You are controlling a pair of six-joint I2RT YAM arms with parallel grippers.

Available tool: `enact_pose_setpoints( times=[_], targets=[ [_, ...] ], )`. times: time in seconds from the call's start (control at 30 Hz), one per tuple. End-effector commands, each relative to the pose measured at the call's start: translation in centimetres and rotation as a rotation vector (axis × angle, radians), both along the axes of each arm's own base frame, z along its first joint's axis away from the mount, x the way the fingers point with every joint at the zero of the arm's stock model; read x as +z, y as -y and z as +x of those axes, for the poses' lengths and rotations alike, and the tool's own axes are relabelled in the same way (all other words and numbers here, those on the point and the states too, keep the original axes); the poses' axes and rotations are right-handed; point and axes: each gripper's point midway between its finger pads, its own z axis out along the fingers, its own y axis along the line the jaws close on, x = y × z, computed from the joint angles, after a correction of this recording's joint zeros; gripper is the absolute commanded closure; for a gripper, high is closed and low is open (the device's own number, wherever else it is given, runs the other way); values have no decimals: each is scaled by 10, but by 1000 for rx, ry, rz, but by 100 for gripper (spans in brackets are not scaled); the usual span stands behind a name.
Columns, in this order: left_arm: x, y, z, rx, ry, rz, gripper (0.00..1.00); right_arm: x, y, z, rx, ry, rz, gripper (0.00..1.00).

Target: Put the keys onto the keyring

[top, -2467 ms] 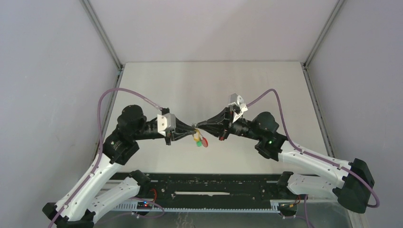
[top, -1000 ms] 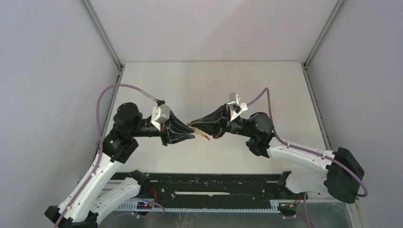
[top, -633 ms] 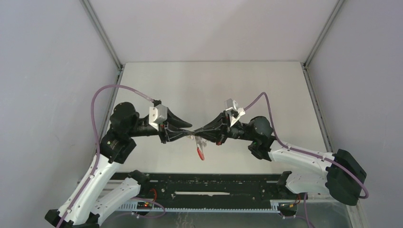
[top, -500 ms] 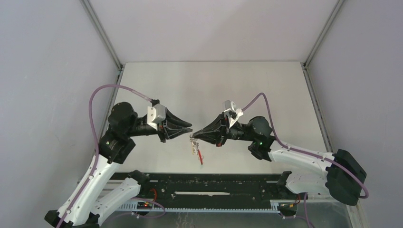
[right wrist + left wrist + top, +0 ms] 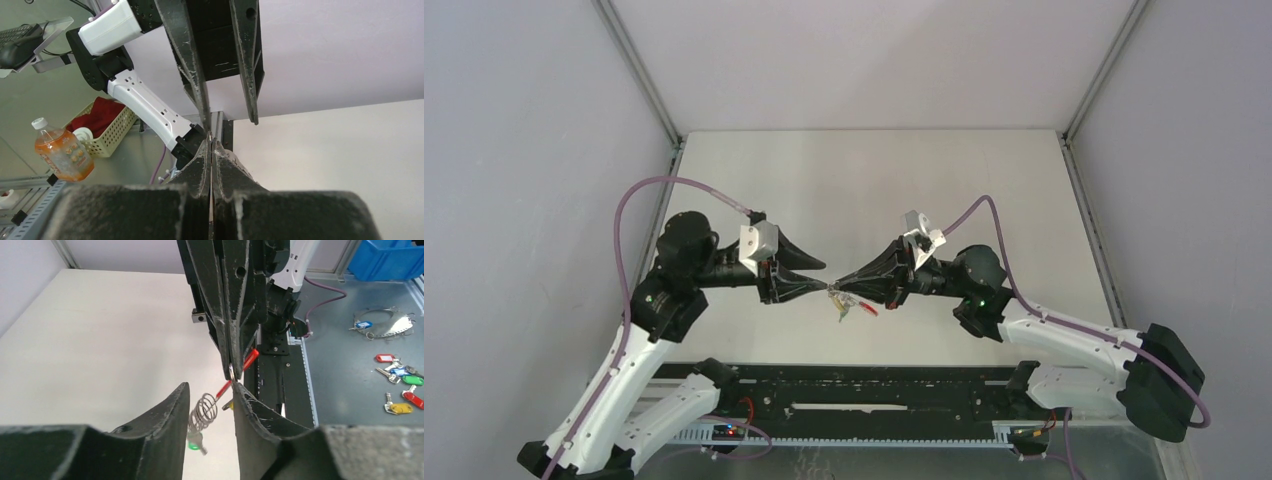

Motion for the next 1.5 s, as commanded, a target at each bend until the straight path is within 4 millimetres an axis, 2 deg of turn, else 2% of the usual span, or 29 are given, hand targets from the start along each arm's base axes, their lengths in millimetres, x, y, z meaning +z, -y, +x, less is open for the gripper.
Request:
enact_pose_setpoints(
  times=[0.0,0.23,0.47,0.83,1.07,1.3,1.4,1.47],
  targets=[
    [14,-4,-16,-50,23,-5,57,20,7,3,-36,55,55,100],
    [7,-1,-23,-117,13,-9,63,19,6,5,-42,54,57,100],
    [2,5,-9,-87,-42,-6,68,20,4,5,-37,58,58,100],
    [-3,9,-12,-106,-92,-13,79,20,2,9,-63,56,57,100],
    [-8,9,-17,-121,-114,-6,81,17,1,15,-115,51,42,100],
    [-19,8,-10,-68,-113,40,89,15,1,18,-146,46,30,100],
    [-24,5,-10,-60,-107,59,89,16,1,19,-159,48,31,100],
    [-25,5,-10,-53,-110,63,86,16,1,19,-161,49,30,100]
  ],
)
